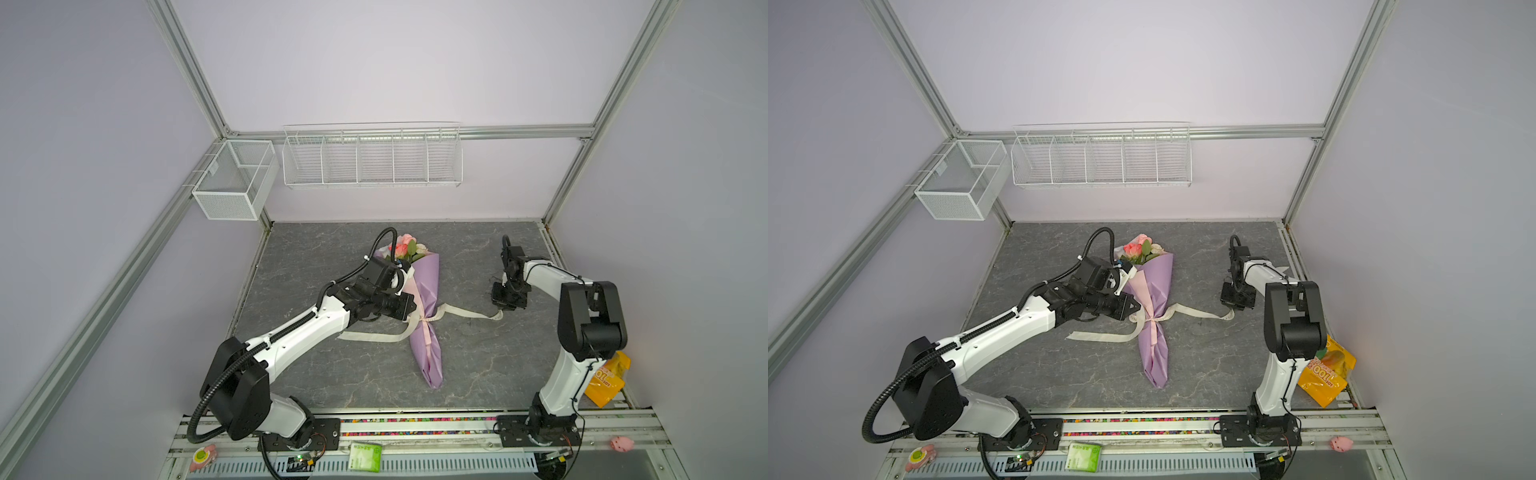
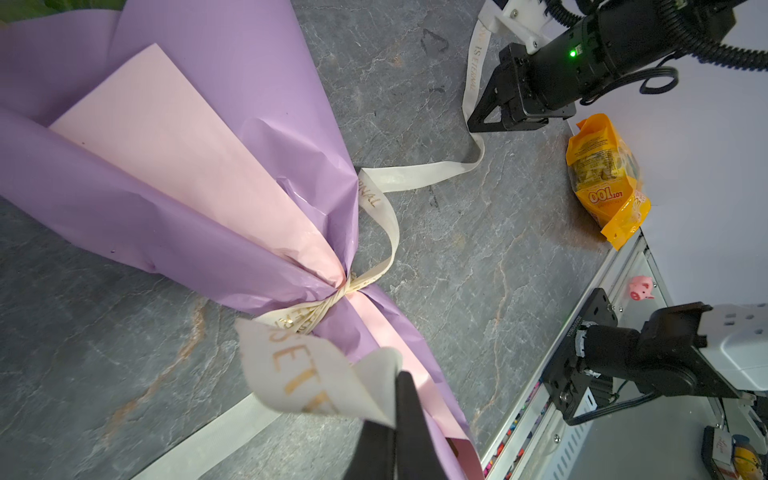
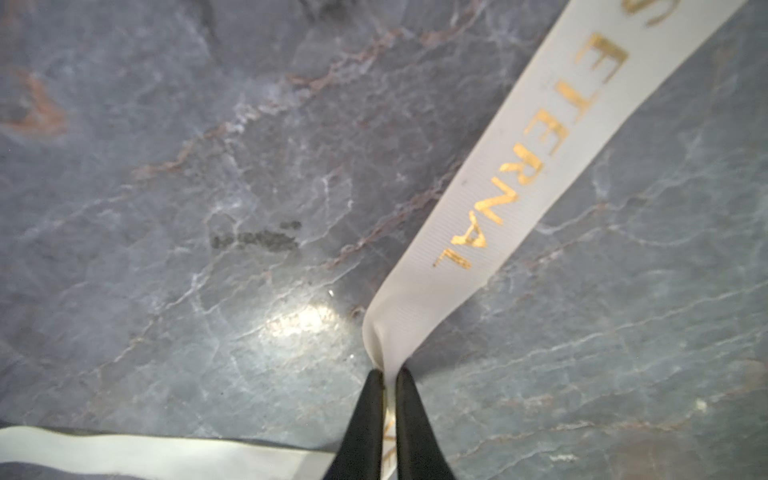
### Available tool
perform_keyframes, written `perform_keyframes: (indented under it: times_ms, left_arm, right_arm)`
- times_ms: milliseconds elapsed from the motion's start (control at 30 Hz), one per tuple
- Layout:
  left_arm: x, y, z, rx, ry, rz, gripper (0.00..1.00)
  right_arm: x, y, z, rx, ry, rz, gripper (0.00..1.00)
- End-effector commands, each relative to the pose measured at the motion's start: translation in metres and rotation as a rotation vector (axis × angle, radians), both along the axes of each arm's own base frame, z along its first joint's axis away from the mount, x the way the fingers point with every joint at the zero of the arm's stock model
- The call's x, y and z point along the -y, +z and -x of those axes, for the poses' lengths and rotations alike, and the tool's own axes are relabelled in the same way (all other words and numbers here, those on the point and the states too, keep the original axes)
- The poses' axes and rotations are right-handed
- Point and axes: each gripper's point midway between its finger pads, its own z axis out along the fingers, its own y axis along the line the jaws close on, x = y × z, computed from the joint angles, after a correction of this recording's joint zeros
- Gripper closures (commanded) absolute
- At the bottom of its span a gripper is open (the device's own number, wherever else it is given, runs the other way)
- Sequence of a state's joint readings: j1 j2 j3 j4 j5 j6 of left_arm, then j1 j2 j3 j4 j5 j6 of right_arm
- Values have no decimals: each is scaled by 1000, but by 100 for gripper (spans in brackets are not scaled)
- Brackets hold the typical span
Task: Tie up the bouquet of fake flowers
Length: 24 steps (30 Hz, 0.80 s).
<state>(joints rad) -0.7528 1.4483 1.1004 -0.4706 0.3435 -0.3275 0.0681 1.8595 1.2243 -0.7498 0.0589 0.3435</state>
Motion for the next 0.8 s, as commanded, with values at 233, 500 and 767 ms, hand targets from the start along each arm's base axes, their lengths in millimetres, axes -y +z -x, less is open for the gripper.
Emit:
perform_keyframes:
  times_ms: [233, 500, 767]
  left_arm:
    - [-6, -1, -1, 42, 38, 26, 100]
    - [-11, 1, 6, 94, 56, 112, 100]
    - [-18, 5, 18, 142, 54, 206, 100]
  right_arm:
    - [-103, 166, -17, 500, 151, -325, 93]
    - [-262, 261, 3, 673, 515, -527, 92]
    - [-381, 255, 45, 516, 867, -662, 87]
